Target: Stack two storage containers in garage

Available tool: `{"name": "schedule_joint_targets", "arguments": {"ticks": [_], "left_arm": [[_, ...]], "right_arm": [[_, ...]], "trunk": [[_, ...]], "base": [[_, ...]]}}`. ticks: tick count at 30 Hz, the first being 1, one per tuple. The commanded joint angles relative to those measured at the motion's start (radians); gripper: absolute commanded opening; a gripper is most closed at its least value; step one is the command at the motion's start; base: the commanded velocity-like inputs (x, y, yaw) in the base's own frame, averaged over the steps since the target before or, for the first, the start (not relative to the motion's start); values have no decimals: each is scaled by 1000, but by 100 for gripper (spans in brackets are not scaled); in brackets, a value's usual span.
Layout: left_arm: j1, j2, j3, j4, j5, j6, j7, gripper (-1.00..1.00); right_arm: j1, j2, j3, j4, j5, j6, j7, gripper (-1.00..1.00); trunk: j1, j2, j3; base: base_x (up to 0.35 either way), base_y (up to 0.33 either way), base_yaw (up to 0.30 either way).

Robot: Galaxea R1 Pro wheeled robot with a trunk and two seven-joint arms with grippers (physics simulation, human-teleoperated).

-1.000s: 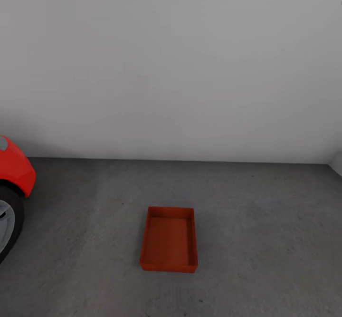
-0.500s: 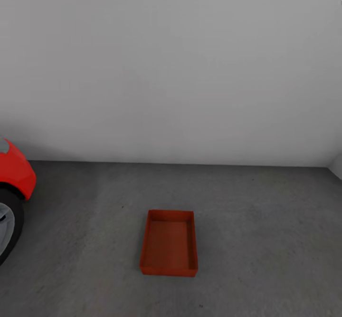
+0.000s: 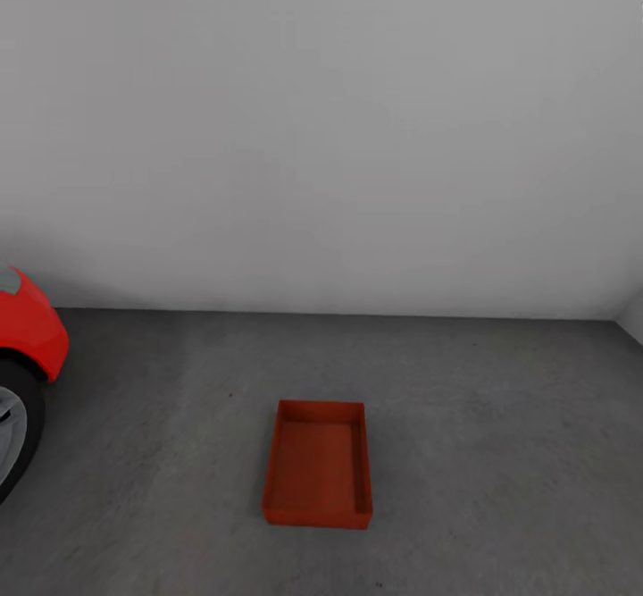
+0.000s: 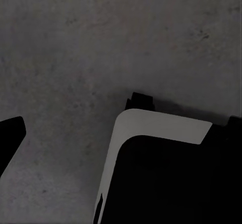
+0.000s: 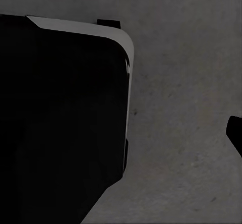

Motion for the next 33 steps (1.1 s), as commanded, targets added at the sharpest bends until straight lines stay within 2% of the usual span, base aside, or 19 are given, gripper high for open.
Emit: {"name": "schedule_joint_targets", "arguments": {"ticks": [1, 33], "left_arm": [[-1, 0, -9, 0, 7, -3, 2, 100], [-1, 0, -9, 0, 7, -3, 2, 100]], "right_arm": [[-1, 0, -8, 3, 11, -6, -4, 100], [-1, 0, -8, 3, 11, -6, -4, 100]], "trunk": [[0, -1, 1], [0, -1, 52]], "base": [[0, 0, 0], [0, 0, 0]]}}
